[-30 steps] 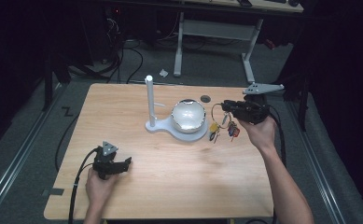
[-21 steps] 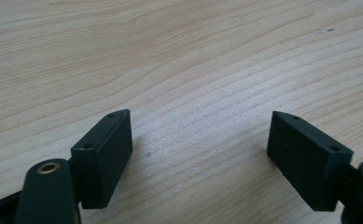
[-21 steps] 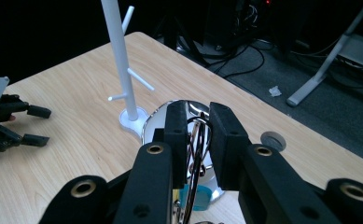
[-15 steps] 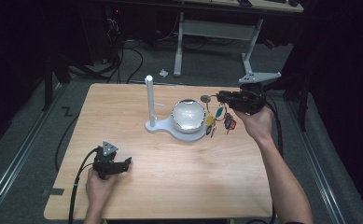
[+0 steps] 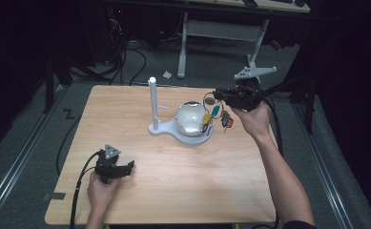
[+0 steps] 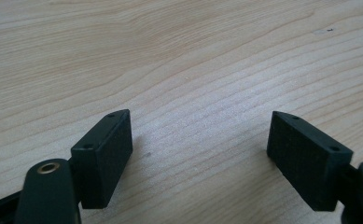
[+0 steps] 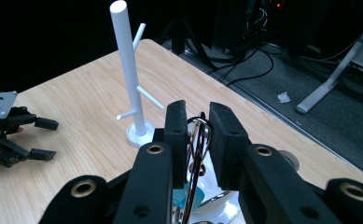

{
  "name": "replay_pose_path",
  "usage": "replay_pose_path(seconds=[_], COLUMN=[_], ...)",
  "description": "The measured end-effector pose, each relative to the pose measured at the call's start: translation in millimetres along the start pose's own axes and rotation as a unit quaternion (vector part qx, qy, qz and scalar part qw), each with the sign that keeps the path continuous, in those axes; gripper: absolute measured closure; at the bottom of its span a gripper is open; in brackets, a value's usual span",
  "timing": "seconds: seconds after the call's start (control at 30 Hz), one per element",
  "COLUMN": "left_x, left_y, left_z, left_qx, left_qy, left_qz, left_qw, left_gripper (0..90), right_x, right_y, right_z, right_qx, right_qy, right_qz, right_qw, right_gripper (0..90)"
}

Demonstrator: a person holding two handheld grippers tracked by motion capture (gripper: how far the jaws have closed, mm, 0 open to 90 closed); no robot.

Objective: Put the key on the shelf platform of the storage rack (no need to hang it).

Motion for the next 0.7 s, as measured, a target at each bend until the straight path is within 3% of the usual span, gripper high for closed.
replay_pose_path(seconds=[0.7], left_x=[-0.1], left_y=[0.0], left_z=[0.0], left_qx=[0.0], left_qy=[0.0], left_qz=[0.0], left_qw=[1.0], left_gripper=[22.7], right_x=[33.5], right_y=[-5.0], right_z=[-20.9], right_qx=[0.003], right_qy=[-0.015], right_qz=[-0.009], right_qw=[0.9999], right_gripper=[78.9])
Point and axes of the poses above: each handheld gripper's, and its own axes: x roughly forward along the jaws, z roughly out of its underside, y roughly to its right, the point moved 3 cm from there along x, roughly forward along the jaws, and after that the axes turned 12 degrees about z, right-handed, at the moved point
